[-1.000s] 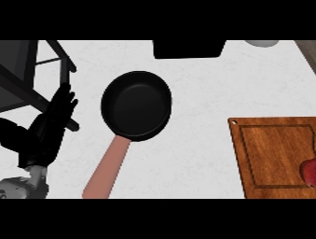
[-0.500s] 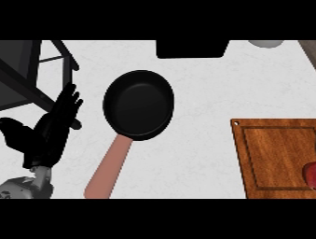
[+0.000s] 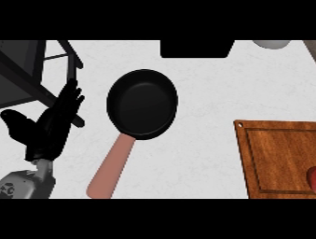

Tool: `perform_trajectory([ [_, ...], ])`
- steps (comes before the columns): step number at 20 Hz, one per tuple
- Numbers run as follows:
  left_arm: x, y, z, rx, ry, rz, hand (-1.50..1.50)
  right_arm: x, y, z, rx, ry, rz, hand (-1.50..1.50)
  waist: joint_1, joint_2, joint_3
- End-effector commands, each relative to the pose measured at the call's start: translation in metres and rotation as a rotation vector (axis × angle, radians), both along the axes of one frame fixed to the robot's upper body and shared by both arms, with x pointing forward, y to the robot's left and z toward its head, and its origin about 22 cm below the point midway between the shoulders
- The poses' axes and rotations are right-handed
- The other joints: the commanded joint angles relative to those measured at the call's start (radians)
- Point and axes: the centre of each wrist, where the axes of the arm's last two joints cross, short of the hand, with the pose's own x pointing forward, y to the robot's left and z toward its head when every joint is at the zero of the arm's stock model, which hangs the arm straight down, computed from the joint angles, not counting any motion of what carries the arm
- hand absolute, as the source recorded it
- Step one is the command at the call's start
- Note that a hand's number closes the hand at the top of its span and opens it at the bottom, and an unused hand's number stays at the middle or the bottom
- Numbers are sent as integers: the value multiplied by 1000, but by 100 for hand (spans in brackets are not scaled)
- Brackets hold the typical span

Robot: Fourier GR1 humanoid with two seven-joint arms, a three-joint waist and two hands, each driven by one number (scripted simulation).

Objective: Pick the pear from the cutting board and place it in the pot

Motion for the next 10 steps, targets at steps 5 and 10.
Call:
perform_trajectory([
  [5, -7, 4, 0, -11, 1, -6, 0, 17, 4, -23, -50, 169, -33, -150, 3, -1, 1],
  [10, -5, -2, 1, -12, -12, -4, 0, 15, 20, -29, -91, 186, -53, -150, -4, -2, 1],
])
